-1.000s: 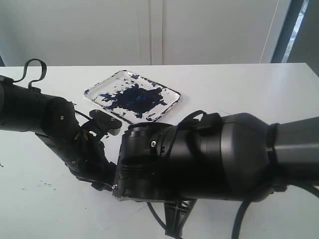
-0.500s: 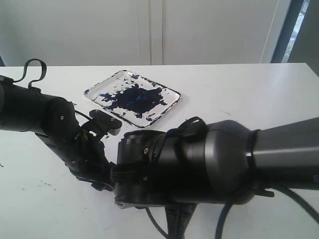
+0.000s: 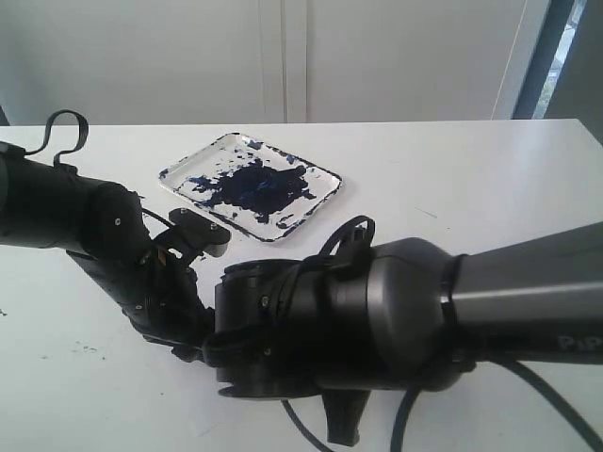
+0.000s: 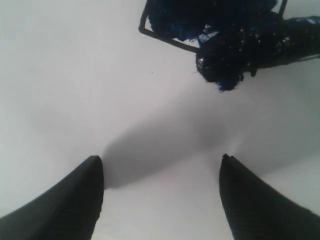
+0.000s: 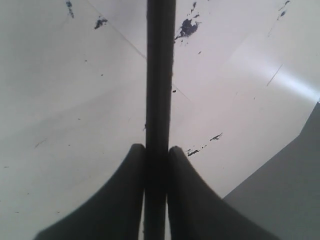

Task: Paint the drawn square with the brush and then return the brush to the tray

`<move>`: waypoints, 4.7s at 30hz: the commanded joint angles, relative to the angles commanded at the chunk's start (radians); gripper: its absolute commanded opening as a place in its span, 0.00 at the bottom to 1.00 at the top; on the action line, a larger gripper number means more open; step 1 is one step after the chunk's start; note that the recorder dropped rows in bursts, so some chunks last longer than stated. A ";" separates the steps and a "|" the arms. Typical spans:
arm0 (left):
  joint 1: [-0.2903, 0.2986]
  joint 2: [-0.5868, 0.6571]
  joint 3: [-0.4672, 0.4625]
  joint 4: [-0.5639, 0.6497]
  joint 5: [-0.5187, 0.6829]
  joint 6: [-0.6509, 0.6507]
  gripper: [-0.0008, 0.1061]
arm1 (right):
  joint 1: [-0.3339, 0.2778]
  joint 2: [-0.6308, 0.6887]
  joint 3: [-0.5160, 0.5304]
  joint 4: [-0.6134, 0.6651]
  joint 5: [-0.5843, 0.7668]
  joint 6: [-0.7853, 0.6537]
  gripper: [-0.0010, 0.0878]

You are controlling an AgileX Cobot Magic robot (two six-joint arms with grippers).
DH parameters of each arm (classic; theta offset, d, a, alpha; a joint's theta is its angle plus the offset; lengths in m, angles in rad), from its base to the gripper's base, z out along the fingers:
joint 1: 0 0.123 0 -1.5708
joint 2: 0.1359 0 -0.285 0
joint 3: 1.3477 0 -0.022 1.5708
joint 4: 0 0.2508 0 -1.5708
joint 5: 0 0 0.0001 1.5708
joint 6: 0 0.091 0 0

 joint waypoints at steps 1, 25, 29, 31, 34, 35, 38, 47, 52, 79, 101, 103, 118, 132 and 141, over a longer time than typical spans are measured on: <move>0.000 0.000 0.000 0.000 0.000 0.000 0.65 | 0.000 0.000 0.000 0.000 -0.004 0.000 0.01; 0.000 0.000 0.000 0.000 0.000 0.000 0.65 | -0.004 -0.008 0.000 0.030 0.053 0.011 0.01; 0.000 0.000 0.000 0.000 0.000 0.000 0.65 | -0.004 -0.008 0.000 0.056 0.045 0.011 0.01; 0.000 0.000 0.000 0.000 0.000 0.000 0.65 | -0.004 -0.008 0.000 0.069 0.037 0.011 0.01; 0.000 0.000 0.000 0.000 0.000 0.000 0.65 | -0.004 -0.008 0.000 0.102 0.013 -0.008 0.01; 0.000 0.000 0.000 0.000 0.000 0.002 0.65 | -0.004 -0.008 0.000 0.109 0.008 -0.011 0.01; 0.000 0.000 0.000 0.000 0.000 0.002 0.65 | -0.004 -0.008 0.000 0.108 0.009 -0.011 0.01; 0.000 0.000 0.000 0.000 -0.004 0.002 0.65 | -0.004 -0.008 0.000 0.120 0.000 -0.015 0.01; 0.000 0.000 0.000 0.000 -0.004 0.002 0.65 | -0.004 -0.008 0.000 0.111 0.009 -0.015 0.01; 0.000 -0.093 0.000 -0.008 -0.069 -0.002 0.65 | -0.116 -0.023 0.000 -0.239 -0.060 0.506 0.01; 0.001 -0.453 0.000 -0.029 -0.017 -0.051 0.02 | -0.184 -0.023 0.000 -0.270 -0.276 0.613 0.01; 0.001 -0.454 0.000 -0.027 -0.007 -0.053 0.01 | -0.184 -0.023 0.000 -0.289 -0.276 0.640 0.01; 0.025 -0.500 0.000 0.221 0.004 -0.268 0.01 | -0.231 -0.023 0.000 -0.341 -0.342 0.753 0.01; 0.091 -0.584 0.000 0.263 -0.004 -0.344 0.01 | -0.266 -0.023 0.000 -0.338 -0.436 0.775 0.01; 0.091 -0.655 0.083 0.363 -0.041 -0.448 0.01 | -0.295 -0.023 0.000 -0.338 -0.482 0.823 0.01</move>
